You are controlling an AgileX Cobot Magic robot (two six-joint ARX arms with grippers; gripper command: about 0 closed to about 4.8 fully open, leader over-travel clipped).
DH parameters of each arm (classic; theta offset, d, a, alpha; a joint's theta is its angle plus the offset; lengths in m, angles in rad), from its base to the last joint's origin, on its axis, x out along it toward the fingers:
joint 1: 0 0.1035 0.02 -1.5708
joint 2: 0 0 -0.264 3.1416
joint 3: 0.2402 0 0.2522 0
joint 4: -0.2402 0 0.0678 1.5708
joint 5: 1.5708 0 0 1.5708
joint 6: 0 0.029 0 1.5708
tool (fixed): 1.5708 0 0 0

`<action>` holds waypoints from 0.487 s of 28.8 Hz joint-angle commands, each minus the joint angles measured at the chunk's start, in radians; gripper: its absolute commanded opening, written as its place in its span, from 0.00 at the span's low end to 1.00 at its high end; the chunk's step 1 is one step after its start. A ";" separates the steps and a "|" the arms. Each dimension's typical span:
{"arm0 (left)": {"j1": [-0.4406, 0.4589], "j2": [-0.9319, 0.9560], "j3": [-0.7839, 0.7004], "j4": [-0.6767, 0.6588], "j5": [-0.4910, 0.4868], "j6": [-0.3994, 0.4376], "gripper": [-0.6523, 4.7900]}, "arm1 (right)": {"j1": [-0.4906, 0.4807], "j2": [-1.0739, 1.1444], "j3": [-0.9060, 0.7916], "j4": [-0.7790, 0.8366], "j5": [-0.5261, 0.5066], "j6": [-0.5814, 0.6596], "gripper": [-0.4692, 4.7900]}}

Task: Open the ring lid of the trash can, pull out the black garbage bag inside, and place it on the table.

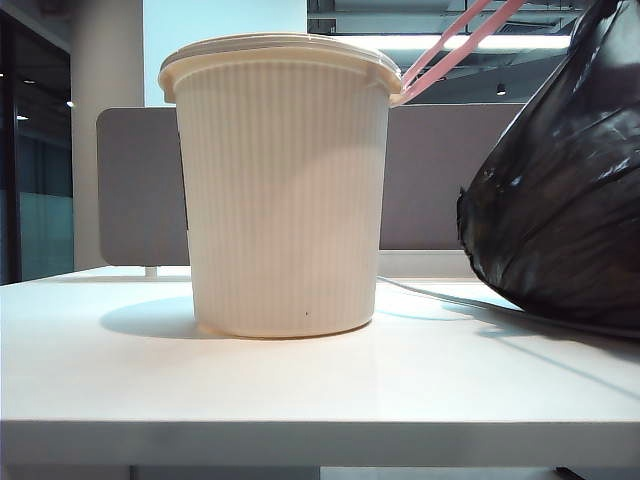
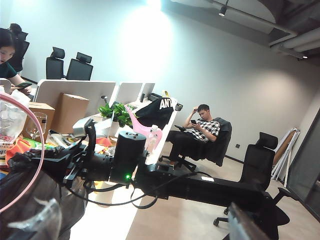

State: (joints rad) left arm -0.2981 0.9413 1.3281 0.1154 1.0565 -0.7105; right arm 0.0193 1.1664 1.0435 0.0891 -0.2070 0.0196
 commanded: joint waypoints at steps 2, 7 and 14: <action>0.000 -0.011 0.003 0.010 -0.002 0.003 0.92 | 0.001 -0.037 0.005 -0.002 -0.004 -0.038 0.63; 0.000 -0.022 0.003 0.005 -0.005 0.003 0.92 | 0.001 -0.061 0.005 -0.067 0.007 -0.087 0.64; 0.000 -0.049 0.003 0.001 -0.005 0.003 0.92 | 0.002 -0.080 0.005 -0.220 0.032 -0.166 0.64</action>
State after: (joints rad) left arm -0.2981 0.9009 1.3281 0.1089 1.0550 -0.7105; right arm 0.0193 1.0985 1.0443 -0.1020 -0.1867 -0.1158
